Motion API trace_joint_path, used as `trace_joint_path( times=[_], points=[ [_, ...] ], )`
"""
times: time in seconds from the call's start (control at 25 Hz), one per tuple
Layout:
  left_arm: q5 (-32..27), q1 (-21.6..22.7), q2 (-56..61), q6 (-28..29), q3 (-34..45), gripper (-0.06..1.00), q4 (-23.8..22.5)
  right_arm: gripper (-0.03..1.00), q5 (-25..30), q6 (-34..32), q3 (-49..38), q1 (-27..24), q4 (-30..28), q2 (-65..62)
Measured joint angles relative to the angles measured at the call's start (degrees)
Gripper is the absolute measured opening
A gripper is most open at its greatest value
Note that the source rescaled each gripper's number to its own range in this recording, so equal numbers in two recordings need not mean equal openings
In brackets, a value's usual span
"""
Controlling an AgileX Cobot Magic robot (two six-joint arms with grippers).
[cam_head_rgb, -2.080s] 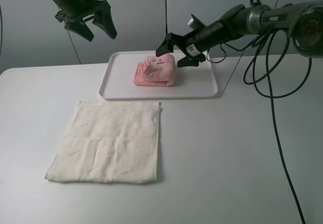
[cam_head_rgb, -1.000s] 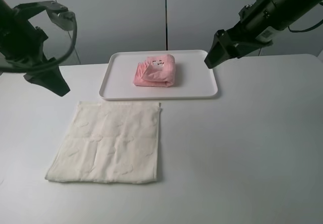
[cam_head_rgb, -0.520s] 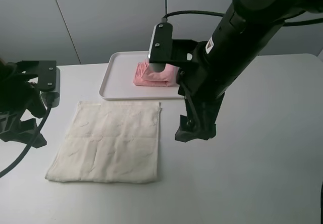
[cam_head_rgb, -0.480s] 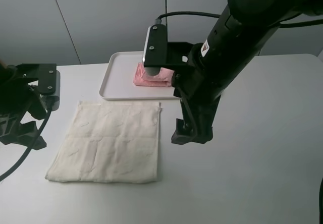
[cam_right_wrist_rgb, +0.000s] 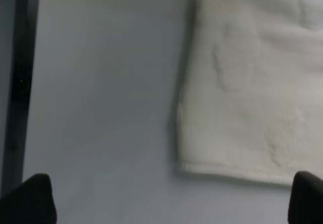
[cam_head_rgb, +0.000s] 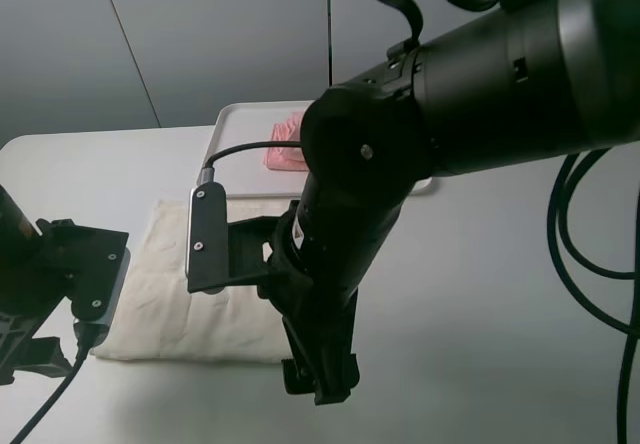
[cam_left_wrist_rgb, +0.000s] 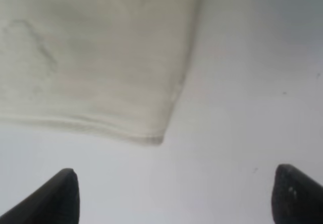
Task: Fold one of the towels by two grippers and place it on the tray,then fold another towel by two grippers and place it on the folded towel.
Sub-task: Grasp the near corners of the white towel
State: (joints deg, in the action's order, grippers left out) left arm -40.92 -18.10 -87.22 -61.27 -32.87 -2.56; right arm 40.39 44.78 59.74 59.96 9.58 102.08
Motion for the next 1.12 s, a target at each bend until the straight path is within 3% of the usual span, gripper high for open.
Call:
trace_joint_path(
  times=[0.32,0.64,1.12],
  points=[
    [11.12,-0.66,0.0,-0.11,6.19,0.98,0.1,1.0,-1.36,-0.22,0.0,0.85,0.14,3.91],
    [16.52,-0.66,-4.85,-0.11,6.28,0.98,0.1,1.0,-2.34,-0.34,0.0,0.97,0.14,4.38],
    [19.96,-0.66,-7.68,-0.21,6.28,0.98,0.1,1.0,-2.34,-0.24,0.0,1.07,0.04,4.38]
  ],
)
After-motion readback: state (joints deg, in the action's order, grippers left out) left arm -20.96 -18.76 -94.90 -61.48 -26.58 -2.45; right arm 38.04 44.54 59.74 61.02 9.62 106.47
